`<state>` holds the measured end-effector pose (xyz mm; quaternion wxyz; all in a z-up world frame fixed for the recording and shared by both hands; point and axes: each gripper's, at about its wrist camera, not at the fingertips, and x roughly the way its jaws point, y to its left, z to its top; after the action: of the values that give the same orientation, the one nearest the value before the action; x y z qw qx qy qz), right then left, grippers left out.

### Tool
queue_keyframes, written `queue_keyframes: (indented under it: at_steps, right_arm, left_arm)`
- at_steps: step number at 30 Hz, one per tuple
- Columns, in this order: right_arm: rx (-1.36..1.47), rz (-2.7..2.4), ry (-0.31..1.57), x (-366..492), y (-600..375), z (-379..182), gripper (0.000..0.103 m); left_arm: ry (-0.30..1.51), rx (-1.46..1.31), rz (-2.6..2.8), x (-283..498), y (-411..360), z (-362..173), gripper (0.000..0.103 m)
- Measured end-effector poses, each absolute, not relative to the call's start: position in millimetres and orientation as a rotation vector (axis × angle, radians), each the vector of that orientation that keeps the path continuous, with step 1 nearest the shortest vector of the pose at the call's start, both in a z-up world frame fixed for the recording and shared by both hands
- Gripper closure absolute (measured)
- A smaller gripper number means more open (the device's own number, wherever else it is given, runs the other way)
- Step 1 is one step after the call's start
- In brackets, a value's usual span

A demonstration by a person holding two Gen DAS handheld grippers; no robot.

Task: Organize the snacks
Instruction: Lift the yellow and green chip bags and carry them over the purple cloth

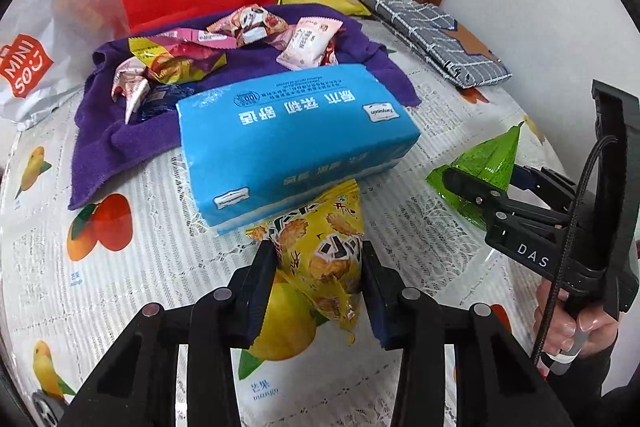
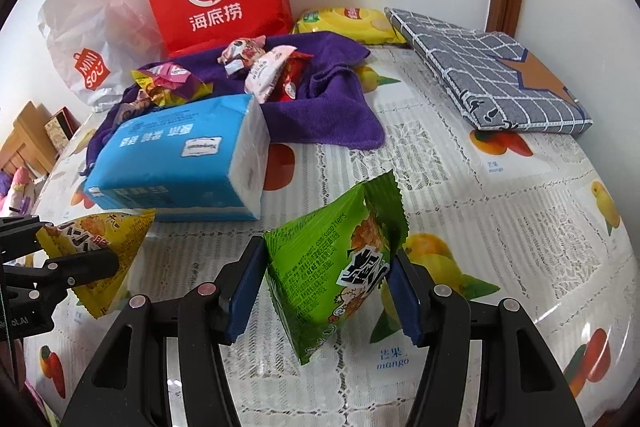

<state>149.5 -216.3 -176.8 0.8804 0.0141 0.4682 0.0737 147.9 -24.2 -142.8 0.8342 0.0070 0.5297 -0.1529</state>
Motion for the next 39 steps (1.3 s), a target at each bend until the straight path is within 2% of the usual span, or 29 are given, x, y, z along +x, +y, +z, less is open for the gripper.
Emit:
queue_keyframes:
  at_steps: [21, 39]
  right_arm:
    - [-0.045, 0.207, 0.877, 132, -189, -129, 0.044]
    - [-0.096, 0.241, 0.759, 195, -159, -76, 0.044]
  left_arm:
    - [1.025, -0.045, -0.307, 129, -5, -99, 0.064]
    - [0.945, -0.104, -0.211, 177, 27, -60, 0.064]
